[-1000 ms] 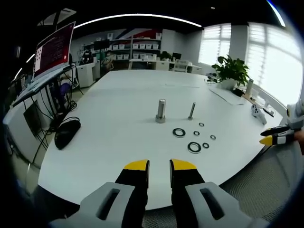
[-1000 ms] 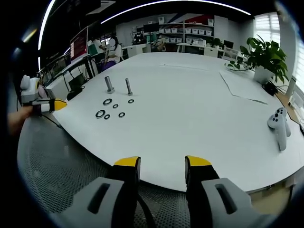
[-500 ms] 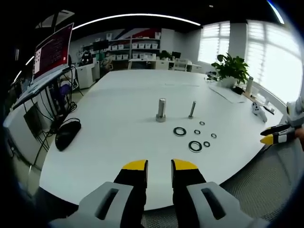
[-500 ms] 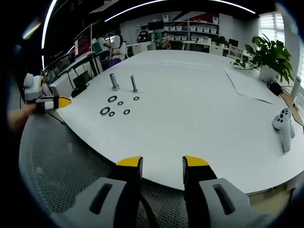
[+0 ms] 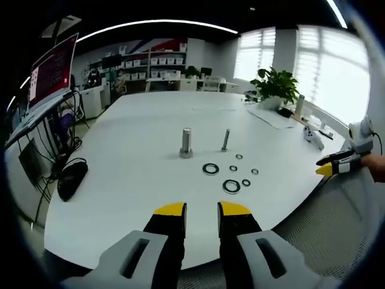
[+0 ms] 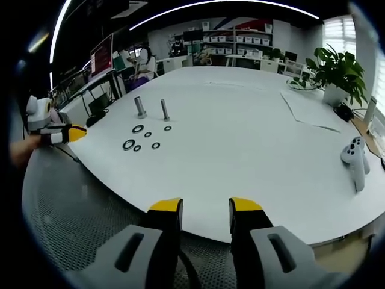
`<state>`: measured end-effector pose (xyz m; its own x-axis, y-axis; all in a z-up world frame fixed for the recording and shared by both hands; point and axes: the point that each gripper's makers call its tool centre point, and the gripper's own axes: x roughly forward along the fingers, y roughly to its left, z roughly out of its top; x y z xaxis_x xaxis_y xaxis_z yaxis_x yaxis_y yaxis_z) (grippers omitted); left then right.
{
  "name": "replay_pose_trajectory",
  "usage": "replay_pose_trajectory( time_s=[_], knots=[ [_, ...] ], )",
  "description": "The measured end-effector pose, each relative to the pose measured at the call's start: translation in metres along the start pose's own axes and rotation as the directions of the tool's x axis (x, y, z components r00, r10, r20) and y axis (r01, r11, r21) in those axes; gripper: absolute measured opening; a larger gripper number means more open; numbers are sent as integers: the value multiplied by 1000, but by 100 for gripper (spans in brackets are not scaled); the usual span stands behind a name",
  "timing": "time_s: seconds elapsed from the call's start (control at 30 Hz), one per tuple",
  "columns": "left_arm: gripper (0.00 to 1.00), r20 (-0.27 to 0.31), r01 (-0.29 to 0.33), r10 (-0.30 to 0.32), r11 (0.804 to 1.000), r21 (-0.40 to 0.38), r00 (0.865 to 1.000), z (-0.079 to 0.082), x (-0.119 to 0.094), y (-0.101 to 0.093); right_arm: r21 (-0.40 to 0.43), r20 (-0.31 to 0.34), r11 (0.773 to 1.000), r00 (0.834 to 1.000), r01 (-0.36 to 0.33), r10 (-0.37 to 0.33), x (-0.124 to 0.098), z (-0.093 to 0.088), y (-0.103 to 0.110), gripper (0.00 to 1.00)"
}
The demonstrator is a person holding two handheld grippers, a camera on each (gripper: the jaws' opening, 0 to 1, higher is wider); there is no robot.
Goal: Place the washer onto the threaded stud by aligning its center hole with the stud, sliding it down to the base, and recovering from edge contact or off-axis alignment until the washer reaches the visible bottom stop.
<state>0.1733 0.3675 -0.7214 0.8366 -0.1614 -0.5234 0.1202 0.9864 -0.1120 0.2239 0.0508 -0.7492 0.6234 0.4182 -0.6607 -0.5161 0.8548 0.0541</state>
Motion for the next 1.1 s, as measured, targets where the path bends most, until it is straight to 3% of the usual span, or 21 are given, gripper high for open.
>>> replay_pose_trajectory(
  time_s=[0.33,0.4,0.5,0.67,0.87,1.0,1.1],
  knots=[
    [18,4,5,-5,1000,-6,1000,1,0,0,-6,-29,1000,1000,6,-6,2,-3,-1,29],
    [15,65,-20,20,1000,-10,998,10,-2,5,-10,-32,1000,999,1,-1,2,-4,-1,29],
    [15,25,-37,38,999,-29,999,3,-2,8,-24,-49,999,999,-21,20,3,-6,2,30],
    [15,30,-56,57,998,-20,998,4,-2,11,-26,-48,997,996,-71,69,1,-5,9,30],
    [15,33,-114,116,992,-57,993,4,-4,20,20,-62,967,965,-255,256,-5,-2,33,29],
    [15,31,-156,160,983,-93,987,3,-6,28,-59,-69,947,948,-316,312,-5,6,38,29],
    [16,10,-173,174,980,-96,985,-1,-6,30,-41,-80,927,926,-372,368,-7,14,40,29]
  ],
)
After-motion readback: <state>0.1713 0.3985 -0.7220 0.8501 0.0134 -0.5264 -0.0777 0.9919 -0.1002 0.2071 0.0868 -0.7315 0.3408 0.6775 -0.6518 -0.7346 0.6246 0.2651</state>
